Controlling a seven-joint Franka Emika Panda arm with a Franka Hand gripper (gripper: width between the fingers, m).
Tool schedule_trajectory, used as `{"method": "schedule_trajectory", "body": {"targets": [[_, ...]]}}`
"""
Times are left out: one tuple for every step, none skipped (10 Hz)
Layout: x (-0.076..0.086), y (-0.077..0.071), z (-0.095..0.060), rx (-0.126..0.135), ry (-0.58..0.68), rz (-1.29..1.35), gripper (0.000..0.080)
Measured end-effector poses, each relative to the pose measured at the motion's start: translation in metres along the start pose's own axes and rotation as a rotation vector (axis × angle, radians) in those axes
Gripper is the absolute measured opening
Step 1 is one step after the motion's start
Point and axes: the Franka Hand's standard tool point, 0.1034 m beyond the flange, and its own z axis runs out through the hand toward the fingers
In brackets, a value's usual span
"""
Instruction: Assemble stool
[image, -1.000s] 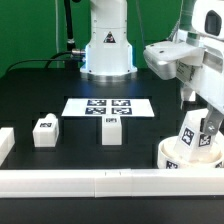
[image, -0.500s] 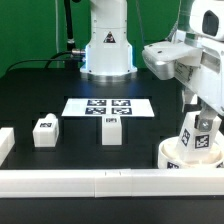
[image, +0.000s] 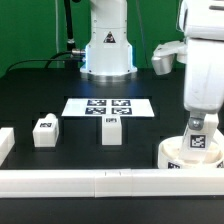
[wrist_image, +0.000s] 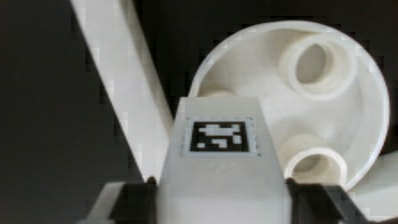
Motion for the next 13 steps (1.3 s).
{"method": "schedule_trajectory", "body": {"targets": [[0.001, 0.001, 0.0, -0.011, 0.009, 0.105, 0.0334], [0.001, 0.001, 0.0, -0.011, 0.009, 0.127, 0.0334], [0.001, 0.001, 0.0, -0.01, 0.01, 0.225, 0.0334], [0.001, 0.001, 0.0, -0.009, 0.011, 0.292, 0.0334], [0.002, 0.0, 0.0, -0.009, 0.012, 0.345, 0.0334], [0.004, 0.0, 0.0, -0.011, 0.021, 0.492, 0.0335], [0.005, 0.0, 0.0, -0.01, 0.022, 0.563, 0.0335], [0.007, -0.001, 0.0, -0.012, 0.03, 0.7, 0.0335], [0.01, -0.002, 0.0, -0.013, 0.04, 0.82, 0.0335], [0.01, -0.002, 0.0, -0.011, 0.041, 0.828, 0.0335], [0.011, -0.002, 0.001, -0.004, 0.045, 0.902, 0.0335], [0.011, -0.003, 0.001, -0.002, 0.045, 0.952, 0.0335], [0.012, -0.003, 0.001, 0.007, 0.049, 1.036, 0.0335]]}}
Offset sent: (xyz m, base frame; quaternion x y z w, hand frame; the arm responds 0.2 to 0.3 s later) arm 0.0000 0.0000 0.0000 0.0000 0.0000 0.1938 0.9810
